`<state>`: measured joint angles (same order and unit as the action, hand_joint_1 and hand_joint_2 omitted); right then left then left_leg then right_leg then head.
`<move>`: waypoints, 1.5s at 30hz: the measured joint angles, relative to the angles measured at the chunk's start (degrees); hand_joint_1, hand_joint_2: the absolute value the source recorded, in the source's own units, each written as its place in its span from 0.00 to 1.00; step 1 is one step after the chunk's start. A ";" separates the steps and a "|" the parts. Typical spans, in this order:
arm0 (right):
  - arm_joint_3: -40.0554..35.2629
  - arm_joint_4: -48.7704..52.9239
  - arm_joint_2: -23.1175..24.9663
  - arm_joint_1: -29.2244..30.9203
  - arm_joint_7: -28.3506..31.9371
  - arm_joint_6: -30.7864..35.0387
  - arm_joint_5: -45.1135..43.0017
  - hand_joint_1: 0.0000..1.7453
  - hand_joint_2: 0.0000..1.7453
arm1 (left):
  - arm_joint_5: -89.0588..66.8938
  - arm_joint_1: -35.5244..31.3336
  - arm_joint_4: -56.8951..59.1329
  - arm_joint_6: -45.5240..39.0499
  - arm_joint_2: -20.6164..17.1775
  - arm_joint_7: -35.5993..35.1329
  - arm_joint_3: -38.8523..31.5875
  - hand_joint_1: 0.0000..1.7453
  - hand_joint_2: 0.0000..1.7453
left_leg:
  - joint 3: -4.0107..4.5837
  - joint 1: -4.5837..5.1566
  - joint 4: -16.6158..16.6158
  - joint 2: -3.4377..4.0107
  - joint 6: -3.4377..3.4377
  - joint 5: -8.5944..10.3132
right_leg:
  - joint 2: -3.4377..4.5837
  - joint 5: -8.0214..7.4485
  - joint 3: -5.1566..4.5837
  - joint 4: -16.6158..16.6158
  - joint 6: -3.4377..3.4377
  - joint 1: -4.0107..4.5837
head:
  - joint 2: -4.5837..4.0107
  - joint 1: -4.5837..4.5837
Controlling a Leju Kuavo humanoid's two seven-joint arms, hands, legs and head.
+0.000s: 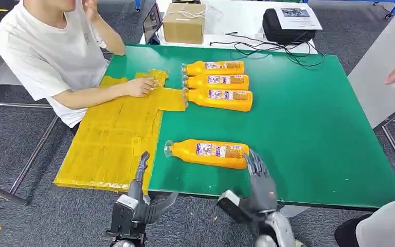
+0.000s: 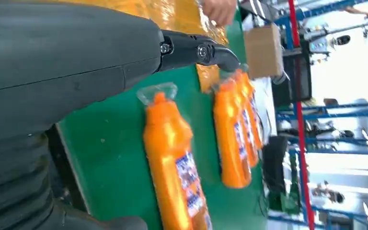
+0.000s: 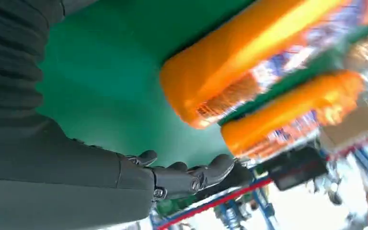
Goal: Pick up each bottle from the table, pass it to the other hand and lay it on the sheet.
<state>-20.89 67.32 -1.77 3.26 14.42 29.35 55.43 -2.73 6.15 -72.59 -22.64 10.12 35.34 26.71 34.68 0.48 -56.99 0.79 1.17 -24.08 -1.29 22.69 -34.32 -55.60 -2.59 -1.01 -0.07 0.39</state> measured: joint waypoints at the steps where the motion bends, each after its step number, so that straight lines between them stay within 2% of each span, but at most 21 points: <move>1: 0.31 -0.37 -0.31 0.60 -0.17 -0.04 0.33 0.00 1.00 | -0.13 -0.15 0.00 0.04 0.00 0.00 0.04 0.00 1.00 | 0.00 -0.01 0.00 0.00 0.00 0.00 | -0.01 0.00 0.01 0.00 0.00 0.01 | 0.00 0.00; 13: 0.92 -2.80 -1.44 2.60 -0.39 -0.04 1.33 0.00 1.00 | -0.20 -0.51 0.00 0.33 0.02 0.00 0.15 0.00 1.00 | 0.05 -0.02 0.01 -0.01 -0.01 -0.04 | 0.00 0.05 -0.01 -0.01 0.00 0.02 | 0.00 0.00; 24: -1.64 -9.58 1.21 9.88 -2.36 -2.36 3.30 0.00 1.00 | -1.60 -1.61 -0.09 2.32 0.37 -1.18 0.11 0.00 1.00 | 0.03 -0.02 0.01 0.00 0.03 0.05 | -0.01 0.01 0.00 -0.03 0.00 0.03 | 0.00 0.00; 34: -2.01 -10.56 1.36 10.58 -2.60 -2.51 3.32 0.00 1.00 | -1.66 -1.77 -0.02 2.45 0.39 -1.20 0.11 0.00 1.00 | 0.04 -0.02 0.01 0.00 0.03 0.05 | 0.00 0.01 0.00 -0.03 0.00 0.02 | 0.00 -0.02; 38: -5.14 -22.05 2.95 20.65 -7.61 -1.55 8.57 0.00 1.00 | -2.19 -4.02 0.87 3.54 1.31 -1.84 0.22 0.00 1.00 | 0.04 -0.01 0.00 0.00 0.03 0.05 | -0.02 0.00 0.01 -0.03 -0.01 0.02 | 0.00 0.00; 45: -5.38 -24.81 3.52 22.57 -8.24 -1.90 8.26 0.00 1.00 | -2.19 -4.53 1.46 4.09 1.42 -1.86 0.22 0.00 1.00 | 0.03 -0.02 0.00 0.00 0.03 0.05 | -0.02 0.01 -0.01 -0.03 -0.01 0.02 | 0.00 -0.02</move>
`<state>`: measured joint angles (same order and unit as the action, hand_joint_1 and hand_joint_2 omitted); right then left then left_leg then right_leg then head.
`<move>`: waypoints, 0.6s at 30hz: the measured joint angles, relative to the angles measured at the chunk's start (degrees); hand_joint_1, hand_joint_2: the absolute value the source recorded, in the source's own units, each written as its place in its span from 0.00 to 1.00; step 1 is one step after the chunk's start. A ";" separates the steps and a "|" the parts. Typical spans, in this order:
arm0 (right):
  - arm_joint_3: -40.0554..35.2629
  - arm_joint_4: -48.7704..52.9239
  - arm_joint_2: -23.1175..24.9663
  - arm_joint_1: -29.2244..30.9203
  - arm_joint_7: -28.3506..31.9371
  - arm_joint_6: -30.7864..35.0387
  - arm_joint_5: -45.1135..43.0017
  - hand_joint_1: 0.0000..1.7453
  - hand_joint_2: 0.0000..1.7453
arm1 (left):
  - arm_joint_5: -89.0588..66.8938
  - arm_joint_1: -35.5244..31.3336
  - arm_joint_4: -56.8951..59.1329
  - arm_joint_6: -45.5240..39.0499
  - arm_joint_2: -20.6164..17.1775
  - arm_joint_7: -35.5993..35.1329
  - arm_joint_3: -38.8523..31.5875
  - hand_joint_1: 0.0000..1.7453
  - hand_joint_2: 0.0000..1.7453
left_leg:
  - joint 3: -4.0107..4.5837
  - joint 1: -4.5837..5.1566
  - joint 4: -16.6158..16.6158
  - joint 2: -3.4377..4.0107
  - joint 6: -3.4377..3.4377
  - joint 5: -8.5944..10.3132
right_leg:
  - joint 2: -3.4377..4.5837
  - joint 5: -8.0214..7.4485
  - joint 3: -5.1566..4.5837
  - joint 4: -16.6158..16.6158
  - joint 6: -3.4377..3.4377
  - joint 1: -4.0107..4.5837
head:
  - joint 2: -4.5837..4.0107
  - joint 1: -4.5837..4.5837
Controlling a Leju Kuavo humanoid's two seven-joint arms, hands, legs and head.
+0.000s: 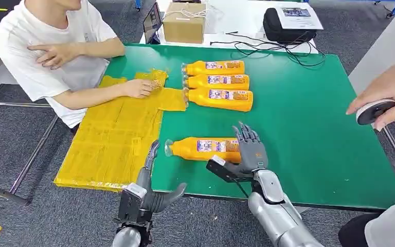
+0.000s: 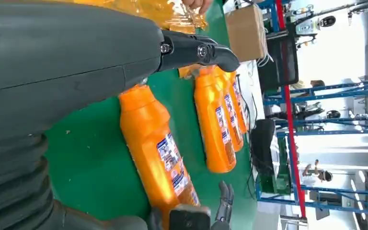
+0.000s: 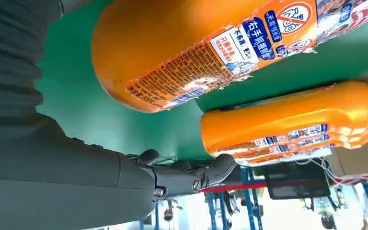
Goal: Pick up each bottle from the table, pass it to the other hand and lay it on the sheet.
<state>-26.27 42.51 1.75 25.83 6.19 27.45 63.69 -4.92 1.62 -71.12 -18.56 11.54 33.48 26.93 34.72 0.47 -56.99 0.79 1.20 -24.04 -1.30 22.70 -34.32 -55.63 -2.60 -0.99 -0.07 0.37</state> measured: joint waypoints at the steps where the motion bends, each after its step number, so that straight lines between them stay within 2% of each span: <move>1: 0.00 -0.57 0.13 0.46 0.00 -0.74 -0.26 0.00 1.00 | 0.00 -0.12 0.13 0.13 0.07 0.00 0.02 0.00 1.00 | -0.01 0.00 0.00 0.00 0.00 0.00 | 0.00 0.00 0.00 0.00 0.00 0.00 | 0.00 0.02; 12: -0.50 -11.34 2.21 8.02 -4.76 -13.87 0.42 0.02 1.00 | -0.24 -1.96 1.90 2.14 0.96 -0.13 0.07 0.00 1.00 | -0.04 0.00 -0.01 0.00 0.03 0.04 | 0.01 -0.02 0.02 0.00 0.00 0.00 | 0.00 0.00; 13: -0.76 -12.10 2.32 8.72 -5.00 -14.94 0.61 0.87 1.00 | -0.24 -2.02 2.01 2.27 1.01 -0.15 0.07 0.00 1.00 | -0.05 0.00 -0.01 0.01 0.03 0.04 | 0.01 -0.02 0.02 0.00 0.00 0.00 | 0.00 0.02; 14: -1.05 -12.70 2.36 9.29 -5.16 -15.96 0.83 1.00 1.00 | -0.24 -2.07 2.16 2.38 1.03 -0.15 0.09 0.00 1.00 | -0.06 0.00 -0.01 0.01 0.03 0.04 | 0.01 -0.02 0.02 0.00 0.00 0.00 | 0.00 0.02; 18: -2.06 -14.91 2.32 11.16 -4.22 -20.39 0.90 1.00 1.00 | -0.24 -2.44 2.91 3.04 1.31 -0.15 0.13 0.00 1.00 | -0.11 0.00 -0.01 0.03 0.03 0.03 | 0.04 -0.02 0.06 0.00 0.00 0.00 | 0.00 0.00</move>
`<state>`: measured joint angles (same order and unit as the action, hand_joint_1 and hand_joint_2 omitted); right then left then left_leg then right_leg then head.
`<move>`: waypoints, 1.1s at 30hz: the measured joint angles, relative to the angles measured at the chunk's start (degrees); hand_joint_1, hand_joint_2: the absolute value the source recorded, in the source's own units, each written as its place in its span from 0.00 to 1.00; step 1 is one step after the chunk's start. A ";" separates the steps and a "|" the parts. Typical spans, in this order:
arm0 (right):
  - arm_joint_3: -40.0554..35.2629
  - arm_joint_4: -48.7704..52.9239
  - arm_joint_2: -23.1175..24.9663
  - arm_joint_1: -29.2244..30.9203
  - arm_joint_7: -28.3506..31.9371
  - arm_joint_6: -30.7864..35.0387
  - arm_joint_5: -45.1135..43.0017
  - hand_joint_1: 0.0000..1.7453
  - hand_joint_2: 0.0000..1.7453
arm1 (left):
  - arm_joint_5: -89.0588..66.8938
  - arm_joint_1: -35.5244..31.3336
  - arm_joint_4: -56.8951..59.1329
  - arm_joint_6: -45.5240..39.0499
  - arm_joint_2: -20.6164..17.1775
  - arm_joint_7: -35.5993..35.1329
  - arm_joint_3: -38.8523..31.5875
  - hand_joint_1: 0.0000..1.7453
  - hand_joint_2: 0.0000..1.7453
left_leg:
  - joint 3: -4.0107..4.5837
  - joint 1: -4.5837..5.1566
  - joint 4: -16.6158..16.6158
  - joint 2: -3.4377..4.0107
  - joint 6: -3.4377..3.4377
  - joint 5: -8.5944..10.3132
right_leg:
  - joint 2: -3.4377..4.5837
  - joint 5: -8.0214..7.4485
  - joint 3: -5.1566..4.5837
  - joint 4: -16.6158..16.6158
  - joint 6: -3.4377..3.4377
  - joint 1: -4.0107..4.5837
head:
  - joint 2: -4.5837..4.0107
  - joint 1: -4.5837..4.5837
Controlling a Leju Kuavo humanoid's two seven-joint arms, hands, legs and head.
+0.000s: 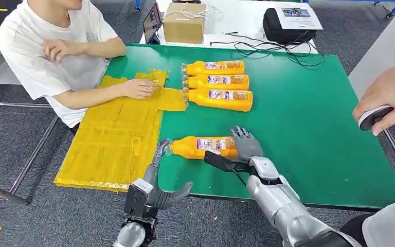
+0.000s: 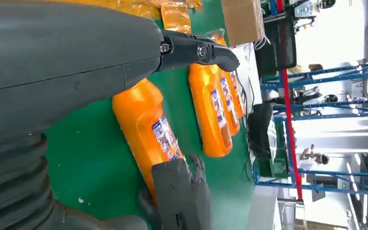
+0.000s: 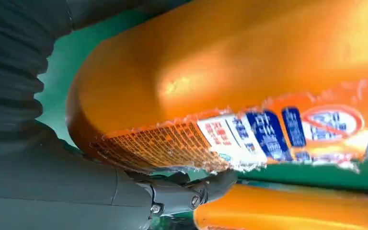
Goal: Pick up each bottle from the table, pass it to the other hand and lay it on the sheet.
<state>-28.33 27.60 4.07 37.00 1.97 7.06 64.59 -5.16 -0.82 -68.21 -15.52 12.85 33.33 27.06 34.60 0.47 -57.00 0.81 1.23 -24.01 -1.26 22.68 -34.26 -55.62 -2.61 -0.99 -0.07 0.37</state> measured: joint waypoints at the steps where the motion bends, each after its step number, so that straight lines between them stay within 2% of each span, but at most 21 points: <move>1: -0.20 -0.37 -0.04 0.33 0.17 -0.77 -0.11 1.00 1.00 | 0.00 -0.12 0.15 0.07 0.02 0.02 0.02 0.00 1.00 | -0.03 0.00 0.00 0.02 0.00 0.00 | 0.01 0.00 0.02 0.00 0.00 0.00 | 0.00 0.02; 7: -1.79 -2.64 -0.46 2.85 1.33 -5.22 -0.98 1.00 1.00 | 0.20 -0.71 1.20 1.16 0.42 0.37 0.22 0.00 1.00 | -0.34 0.00 0.00 0.04 0.00 -0.01 | 0.00 0.00 0.32 0.02 0.01 0.00 | 0.00 0.02; 11: -1.86 -2.88 -0.96 2.41 4.61 -3.00 -3.84 1.00 1.00 | 0.20 -0.60 1.64 1.46 0.44 1.01 0.31 0.00 1.00 | -0.37 0.00 0.00 0.03 0.00 -0.01 | 0.01 -0.01 0.34 0.02 0.01 0.00 | 0.00 0.04; 15: -0.78 -2.86 -1.18 0.91 9.05 -0.74 -10.39 1.00 1.00 | 0.28 -0.38 1.64 1.75 0.44 1.49 0.46 0.00 1.00 | -0.40 0.00 0.00 0.07 -0.03 -0.05 | 0.03 0.00 0.35 0.02 0.01 0.00 | 0.00 0.02; 20: 3.26 -1.53 -1.00 -2.91 16.77 1.38 -20.90 1.00 1.00 | 2.50 0.07 1.53 2.45 0.41 1.33 0.42 0.00 1.00 | -0.41 -0.02 0.01 0.06 -0.02 -0.07 | 0.03 0.01 0.38 0.02 0.01 0.01 | 0.00 0.02; 24: 7.02 1.23 -0.13 -7.19 21.40 3.57 -28.55 1.00 1.00 | 15.16 1.64 0.41 9.99 0.35 -4.46 -0.48 0.00 1.00 | -0.40 -0.03 0.02 0.06 -0.02 -0.06 | 0.03 0.01 0.38 0.01 0.02 0.02 | 0.00 0.02; 29: 11.03 5.03 1.51 -11.46 24.37 4.46 -34.11 1.00 1.00 | 20.35 3.05 -1.42 11.32 -0.07 -6.10 -1.88 0.00 1.00 | -0.31 -0.03 0.02 0.03 -0.03 -0.05 | 0.02 0.01 0.31 0.01 0.02 0.02 | 0.00 0.00; 33: 13.83 8.89 2.80 -14.50 26.75 5.40 -41.19 1.00 1.00 | 20.74 3.79 -2.64 9.16 -0.35 -4.63 -2.32 0.00 1.00 | -0.23 -0.02 0.02 0.01 -0.03 -0.05 | 0.00 0.01 0.27 0.01 0.01 0.01 | 0.00 0.02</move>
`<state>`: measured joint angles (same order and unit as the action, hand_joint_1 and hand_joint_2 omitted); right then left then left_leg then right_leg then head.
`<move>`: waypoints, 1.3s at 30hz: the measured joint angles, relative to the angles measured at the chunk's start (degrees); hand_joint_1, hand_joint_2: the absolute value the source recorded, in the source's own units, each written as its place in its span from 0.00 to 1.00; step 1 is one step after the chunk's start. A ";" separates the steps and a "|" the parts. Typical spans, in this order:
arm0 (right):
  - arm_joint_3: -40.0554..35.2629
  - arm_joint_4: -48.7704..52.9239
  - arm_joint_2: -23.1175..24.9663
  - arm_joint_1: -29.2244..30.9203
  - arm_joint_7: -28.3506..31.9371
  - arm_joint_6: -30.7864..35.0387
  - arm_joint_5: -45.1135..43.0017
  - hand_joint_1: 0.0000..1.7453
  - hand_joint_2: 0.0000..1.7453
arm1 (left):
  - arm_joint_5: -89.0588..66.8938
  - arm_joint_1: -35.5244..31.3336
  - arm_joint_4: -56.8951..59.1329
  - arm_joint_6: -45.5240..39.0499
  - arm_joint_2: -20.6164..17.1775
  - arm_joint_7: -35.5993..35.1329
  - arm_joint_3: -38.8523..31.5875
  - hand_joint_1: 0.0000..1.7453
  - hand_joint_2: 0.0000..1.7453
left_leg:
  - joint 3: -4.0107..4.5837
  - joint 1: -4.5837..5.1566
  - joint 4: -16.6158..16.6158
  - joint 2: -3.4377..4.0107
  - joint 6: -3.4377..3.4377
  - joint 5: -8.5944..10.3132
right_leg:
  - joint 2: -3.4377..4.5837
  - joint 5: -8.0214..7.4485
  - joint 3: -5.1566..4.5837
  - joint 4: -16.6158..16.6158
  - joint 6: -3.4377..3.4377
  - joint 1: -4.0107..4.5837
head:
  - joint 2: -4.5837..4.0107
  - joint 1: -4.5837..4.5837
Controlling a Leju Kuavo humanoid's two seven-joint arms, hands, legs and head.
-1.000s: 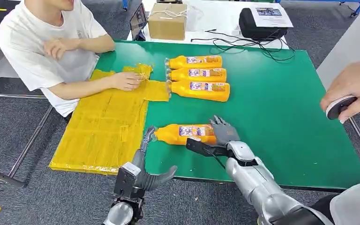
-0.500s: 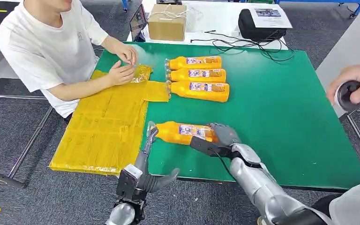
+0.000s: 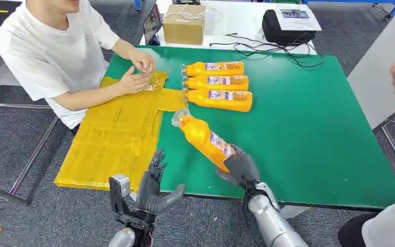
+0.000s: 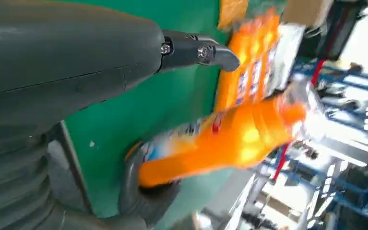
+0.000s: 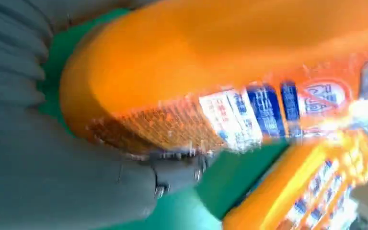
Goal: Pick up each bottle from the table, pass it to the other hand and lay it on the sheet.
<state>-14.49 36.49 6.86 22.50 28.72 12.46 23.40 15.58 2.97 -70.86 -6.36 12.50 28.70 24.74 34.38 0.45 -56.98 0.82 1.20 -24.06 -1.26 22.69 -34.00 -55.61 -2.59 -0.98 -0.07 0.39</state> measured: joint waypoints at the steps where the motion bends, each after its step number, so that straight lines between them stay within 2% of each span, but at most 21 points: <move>1: 0.59 2.07 0.46 -1.40 0.31 0.11 -2.34 1.00 1.00 | 0.72 0.22 -0.48 -0.04 -0.15 0.07 -0.07 0.00 1.00 | 0.05 0.00 0.00 -0.01 0.00 0.00 | -0.03 0.01 -0.03 0.00 -0.01 0.00 | 0.00 0.02; 7: 2.49 8.51 1.88 -4.78 0.37 0.13 -5.17 1.00 1.00 | 2.21 1.15 -2.01 0.37 -0.70 0.05 -0.55 0.00 1.00 | 0.19 0.01 0.00 -0.01 0.00 0.00 | -0.03 0.01 -0.18 0.00 -0.01 -0.01 | 0.00 0.00; 15: 3.08 11.02 2.27 -5.81 0.37 0.13 -5.23 1.00 1.00 | 2.38 1.54 -2.45 0.52 -0.88 -0.02 -0.88 0.00 1.00 | 0.21 0.01 0.00 -0.01 0.00 0.00 | -0.02 0.01 -0.21 0.00 -0.01 -0.01 | 0.00 0.00; 19: 3.13 13.35 2.73 -6.79 1.01 0.27 -8.52 1.00 1.00 | 11.64 2.37 -2.69 7.35 -1.09 -5.07 -1.12 0.00 1.00 | 0.22 0.01 0.00 -0.01 0.00 0.00 | -0.01 0.01 -0.23 0.00 -0.01 0.00 | 0.00 0.00; 23: 2.10 17.50 3.85 -8.91 1.01 -0.63 -9.67 1.00 1.00 | 10.95 3.00 -2.95 8.50 -1.53 -3.76 -1.05 0.00 1.00 | 0.25 0.00 0.00 -0.01 0.00 0.00 | -0.02 0.02 -0.26 -0.01 0.00 0.01 | 0.00 0.00; 32: -14.67 22.59 6.06 -12.26 1.27 -10.95 -6.04 1.00 1.00 | 4.55 2.52 -3.37 10.23 -1.92 1.93 1.16 0.00 1.00 | 0.26 -0.02 0.02 0.00 -0.02 0.00 | 0.00 0.06 -0.31 -0.01 0.03 0.02 | 0.00 0.00; 39: -21.81 21.67 5.77 -11.19 2.32 -11.93 -7.16 1.00 1.00 | 2.45 1.98 -3.37 10.93 -2.54 4.46 0.46 0.00 1.00 | 0.26 0.01 0.01 -0.01 0.00 0.02 | -0.01 0.04 -0.29 0.00 0.02 -0.01 | 0.00 0.02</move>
<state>-36.31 58.16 12.63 11.31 31.04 0.52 16.24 18.03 4.96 -74.23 4.57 9.97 33.16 25.20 34.64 0.46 -56.97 0.81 1.20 -24.05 -1.27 22.73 -34.28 -55.62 -2.57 -0.99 -0.07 0.42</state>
